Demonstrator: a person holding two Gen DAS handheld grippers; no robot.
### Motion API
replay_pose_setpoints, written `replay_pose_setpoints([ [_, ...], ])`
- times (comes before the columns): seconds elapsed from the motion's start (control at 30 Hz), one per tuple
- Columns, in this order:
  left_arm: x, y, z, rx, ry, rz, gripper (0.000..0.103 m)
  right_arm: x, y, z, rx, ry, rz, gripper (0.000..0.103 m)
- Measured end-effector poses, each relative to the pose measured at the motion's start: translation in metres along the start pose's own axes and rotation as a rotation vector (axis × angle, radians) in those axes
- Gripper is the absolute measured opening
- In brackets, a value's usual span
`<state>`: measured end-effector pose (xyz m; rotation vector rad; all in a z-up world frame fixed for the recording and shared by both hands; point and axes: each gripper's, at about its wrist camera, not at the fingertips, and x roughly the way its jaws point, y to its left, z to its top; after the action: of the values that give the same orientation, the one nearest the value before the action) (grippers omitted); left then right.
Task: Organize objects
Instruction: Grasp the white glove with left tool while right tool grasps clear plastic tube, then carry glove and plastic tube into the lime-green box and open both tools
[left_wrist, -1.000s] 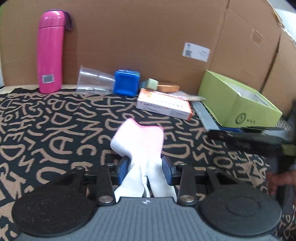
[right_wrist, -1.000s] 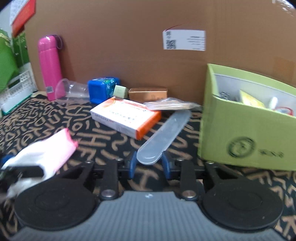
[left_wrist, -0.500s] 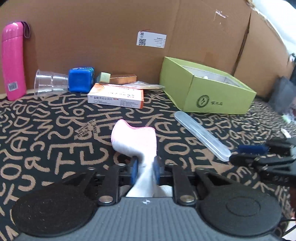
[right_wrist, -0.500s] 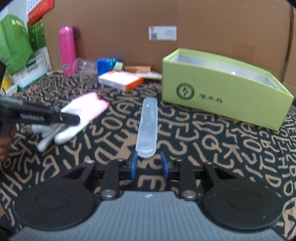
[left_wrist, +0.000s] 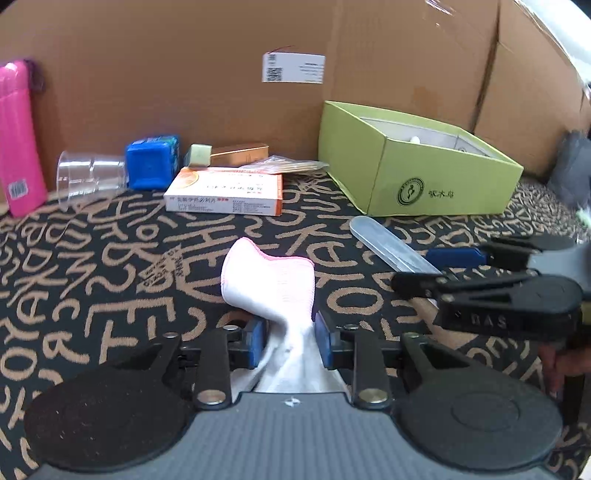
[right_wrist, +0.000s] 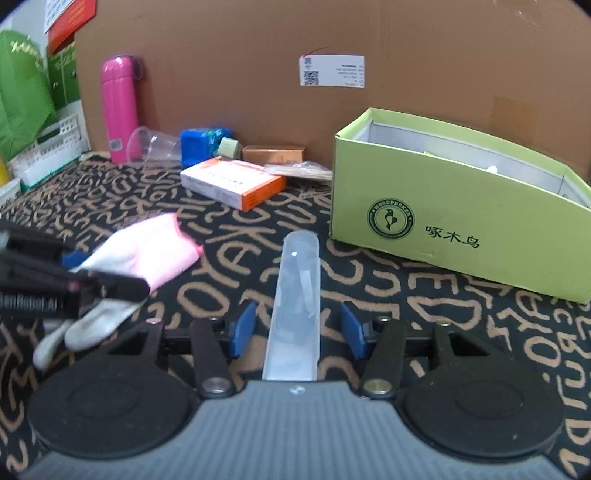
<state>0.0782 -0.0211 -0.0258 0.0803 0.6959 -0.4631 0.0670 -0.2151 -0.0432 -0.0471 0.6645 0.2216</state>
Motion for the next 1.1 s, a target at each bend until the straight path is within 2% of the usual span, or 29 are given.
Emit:
replay_pose_setpoints([
  [0.03,0.001,-0.001,0.0,0.002,0.001,0.003,0.03,0.001,-0.001,0.0,0.006,-0.004,0.002,0.047],
  [0.1,0.001,-0.003,0.001,0.013,0.001,0.002,0.017,-0.001,-0.003,0.0,0.014,-0.011,0.015,0.028],
  [0.13,0.0,-0.003,0.002,0.003,0.005,-0.009,0.011,-0.003,-0.004,-0.001,0.023,-0.012,0.026,0.027],
  [0.3,-0.008,-0.014,0.008,0.016,-0.011,-0.044,0.009,-0.023,-0.013,-0.008,0.083,-0.042,0.074,0.027],
  [0.57,-0.032,-0.045,0.05,0.06,-0.151,-0.13,0.009,-0.077,-0.039,0.002,0.122,-0.193,0.05,0.027],
  [0.8,-0.026,-0.086,0.099,0.102,-0.254,-0.197,0.009,-0.11,-0.075,0.022,0.116,-0.314,-0.053,0.027],
  [1.1,0.03,-0.128,0.158,0.078,-0.261,-0.22,0.009,-0.108,-0.134,0.05,0.141,-0.377,-0.19,0.027],
])
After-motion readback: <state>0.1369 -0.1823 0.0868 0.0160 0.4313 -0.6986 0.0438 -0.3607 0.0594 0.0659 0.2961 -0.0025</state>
